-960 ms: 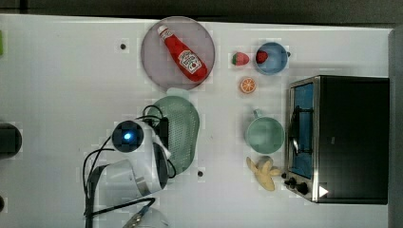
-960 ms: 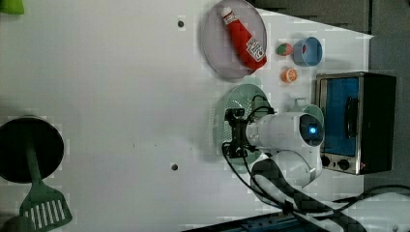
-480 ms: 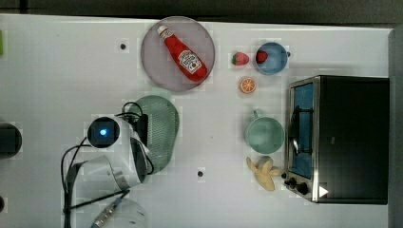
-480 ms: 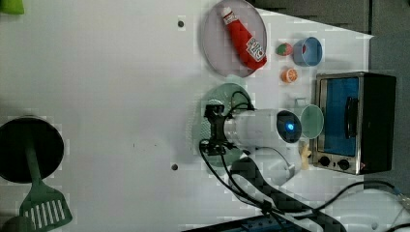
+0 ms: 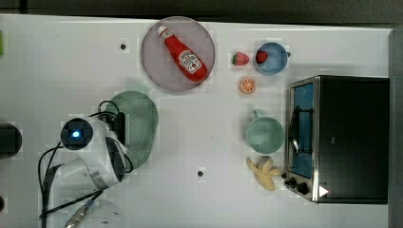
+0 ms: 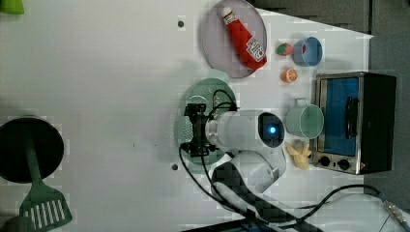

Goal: Drag strainer right to left.

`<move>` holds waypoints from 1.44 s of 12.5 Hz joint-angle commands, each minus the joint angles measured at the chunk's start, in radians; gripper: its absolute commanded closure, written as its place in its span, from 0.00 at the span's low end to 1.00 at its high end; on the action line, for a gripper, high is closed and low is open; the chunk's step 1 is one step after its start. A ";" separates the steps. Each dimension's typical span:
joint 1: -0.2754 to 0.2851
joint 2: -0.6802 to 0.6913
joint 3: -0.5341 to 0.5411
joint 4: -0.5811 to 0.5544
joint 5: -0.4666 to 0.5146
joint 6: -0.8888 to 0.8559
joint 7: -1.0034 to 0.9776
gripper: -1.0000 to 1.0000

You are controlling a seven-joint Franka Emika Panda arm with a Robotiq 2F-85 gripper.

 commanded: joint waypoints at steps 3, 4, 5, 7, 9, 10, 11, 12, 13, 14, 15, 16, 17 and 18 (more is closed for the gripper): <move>0.085 0.065 0.011 0.127 0.016 -0.017 0.145 0.00; 0.096 0.076 0.011 0.143 0.016 -0.017 0.145 0.00; 0.106 0.087 0.011 0.160 0.016 -0.017 0.145 0.00; 0.121 0.105 0.011 0.192 0.017 -0.018 0.148 0.00; 0.133 0.119 0.011 0.211 0.017 -0.026 0.149 0.00; 0.139 0.125 0.011 0.219 0.019 -0.025 0.150 0.00; 0.145 0.131 0.011 0.227 0.021 -0.024 0.150 0.00; 0.149 0.136 0.011 0.238 0.022 -0.019 0.150 0.00; 0.154 0.139 0.012 0.246 0.029 -0.023 0.151 0.00; 0.158 0.141 0.011 0.251 0.033 -0.022 0.151 0.00; 0.158 0.140 0.008 0.253 0.033 -0.021 0.151 0.00; 0.157 0.133 0.005 0.254 0.033 -0.025 0.150 0.00; 0.157 0.116 -0.005 0.250 0.030 -0.044 0.144 0.00; 0.156 0.086 -0.023 0.242 0.029 -0.089 0.120 0.00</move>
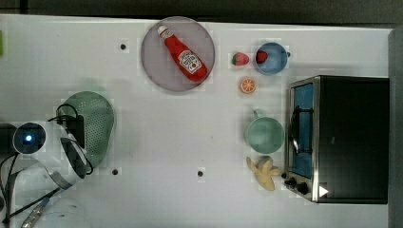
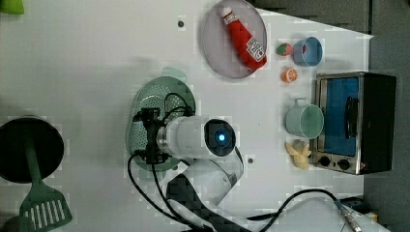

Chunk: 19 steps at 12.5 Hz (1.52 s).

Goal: Drag strainer right to left.

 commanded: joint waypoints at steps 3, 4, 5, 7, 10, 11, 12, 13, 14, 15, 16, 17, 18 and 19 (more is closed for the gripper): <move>-0.003 -0.219 -0.120 0.011 0.013 -0.242 -0.227 0.00; -0.007 -0.281 -0.156 0.012 0.013 -0.287 -0.319 0.00; -0.011 -0.343 -0.199 0.012 0.013 -0.332 -0.397 0.00; -0.021 -0.467 -0.301 0.012 0.013 -0.440 -0.522 0.00; -0.039 -0.644 -0.472 0.012 0.002 -0.626 -0.734 0.00; -0.045 -0.700 -0.526 0.013 -0.020 -0.686 -0.835 0.00; -0.051 -0.750 -0.576 0.013 -0.054 -0.741 -0.944 0.00; -0.058 -0.796 -0.622 0.013 -0.104 -0.789 -1.054 0.00; -0.064 -0.834 -0.663 0.013 -0.159 -0.828 -1.146 0.00; -0.068 -0.866 -0.696 0.012 -0.209 -0.865 -1.213 0.00; -0.069 -0.892 -0.721 0.012 -0.245 -0.891 -1.244 0.00; -0.069 -0.915 -0.739 0.011 -0.276 -0.911 -1.245 0.00; -0.068 -0.933 -0.745 0.010 -0.285 -0.923 -1.245 0.00; -0.069 -0.941 -0.745 0.010 -0.285 -0.933 -1.245 0.00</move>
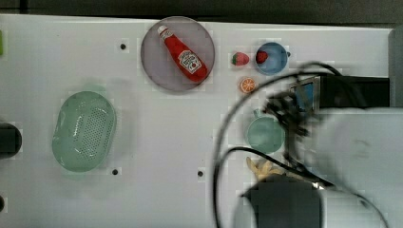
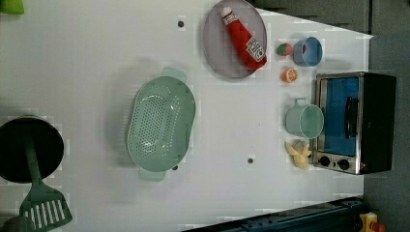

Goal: Drag strainer right to left.

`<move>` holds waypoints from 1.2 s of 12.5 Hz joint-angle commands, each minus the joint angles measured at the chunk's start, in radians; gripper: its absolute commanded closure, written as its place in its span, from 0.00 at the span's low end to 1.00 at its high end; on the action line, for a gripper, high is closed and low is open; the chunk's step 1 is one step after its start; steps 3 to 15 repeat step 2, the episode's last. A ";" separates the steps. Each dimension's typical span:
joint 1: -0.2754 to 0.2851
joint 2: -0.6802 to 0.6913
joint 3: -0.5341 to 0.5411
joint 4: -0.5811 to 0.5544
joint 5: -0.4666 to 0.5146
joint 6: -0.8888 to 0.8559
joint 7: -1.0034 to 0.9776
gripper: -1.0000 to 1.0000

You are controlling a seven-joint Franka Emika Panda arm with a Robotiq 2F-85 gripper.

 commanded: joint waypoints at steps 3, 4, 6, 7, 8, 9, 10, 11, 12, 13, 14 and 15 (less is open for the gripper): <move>0.080 0.015 0.072 -0.033 -0.018 -0.004 -0.119 0.00; 0.080 0.015 0.072 -0.033 -0.018 -0.004 -0.119 0.00; 0.080 0.015 0.072 -0.033 -0.018 -0.004 -0.119 0.00; 0.080 0.015 0.072 -0.033 -0.018 -0.004 -0.119 0.00; 0.080 0.015 0.072 -0.033 -0.018 -0.004 -0.119 0.00; 0.080 0.015 0.072 -0.033 -0.018 -0.004 -0.119 0.00; 0.080 0.015 0.072 -0.033 -0.018 -0.004 -0.119 0.00; 0.080 0.015 0.072 -0.033 -0.018 -0.004 -0.119 0.00; 0.080 0.015 0.072 -0.033 -0.018 -0.004 -0.119 0.00; 0.080 0.015 0.072 -0.033 -0.018 -0.004 -0.119 0.00; 0.080 0.015 0.072 -0.033 -0.018 -0.004 -0.119 0.00; 0.080 0.015 0.072 -0.033 -0.018 -0.004 -0.119 0.00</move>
